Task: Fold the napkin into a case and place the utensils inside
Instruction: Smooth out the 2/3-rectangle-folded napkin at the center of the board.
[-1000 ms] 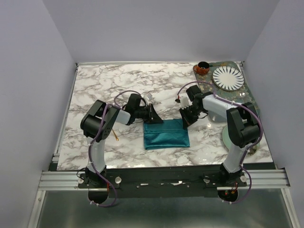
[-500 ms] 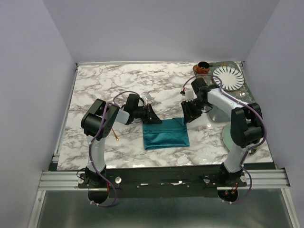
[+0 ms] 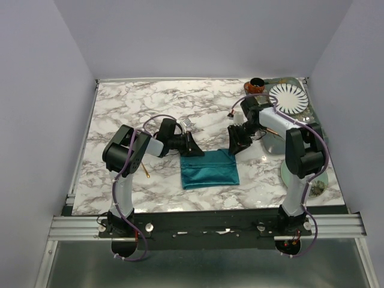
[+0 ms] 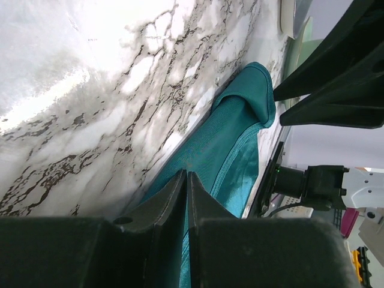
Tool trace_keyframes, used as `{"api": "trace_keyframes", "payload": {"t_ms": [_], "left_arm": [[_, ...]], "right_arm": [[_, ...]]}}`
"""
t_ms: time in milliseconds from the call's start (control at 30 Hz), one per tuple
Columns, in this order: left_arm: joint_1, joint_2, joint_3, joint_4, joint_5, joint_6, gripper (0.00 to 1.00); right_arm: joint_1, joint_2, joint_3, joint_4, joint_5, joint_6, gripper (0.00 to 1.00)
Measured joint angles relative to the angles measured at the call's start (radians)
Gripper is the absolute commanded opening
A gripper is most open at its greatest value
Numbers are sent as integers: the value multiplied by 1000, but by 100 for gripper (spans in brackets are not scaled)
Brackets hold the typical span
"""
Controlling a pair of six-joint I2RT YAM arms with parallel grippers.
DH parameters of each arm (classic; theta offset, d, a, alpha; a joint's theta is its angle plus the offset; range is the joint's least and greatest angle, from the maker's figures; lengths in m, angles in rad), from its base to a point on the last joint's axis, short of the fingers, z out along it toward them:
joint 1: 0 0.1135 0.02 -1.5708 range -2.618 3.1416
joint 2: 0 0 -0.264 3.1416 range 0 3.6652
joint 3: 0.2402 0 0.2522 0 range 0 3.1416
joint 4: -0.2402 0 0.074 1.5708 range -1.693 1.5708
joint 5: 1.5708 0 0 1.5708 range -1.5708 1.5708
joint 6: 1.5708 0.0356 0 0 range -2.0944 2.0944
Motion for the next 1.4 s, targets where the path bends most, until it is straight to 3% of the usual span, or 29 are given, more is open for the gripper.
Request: {"api": "trace_keyframes", "payload": {"t_ms": [167,267,367,567,967,1400], "left_arm": [[0,0,1,0,1,0,19],[0,0,1,-1,1,0,19],[1,0,2,-2,1,0,19],[5,-4,-1,6,5,0,25],[-44,-108,12,49,2,-24,25],[-187,64,163,132,-35,-161,20]], "right_arm": [[0,22,-1,-13,0,19,31],[0,22,-8,-14,-4,30,11],[0,22,-26,-18,-6,35,1],[0,24,-76,-21,0,20,0],[0,71,-87,-21,1,22,1],[0,73,-84,-23,1,25,1]]}}
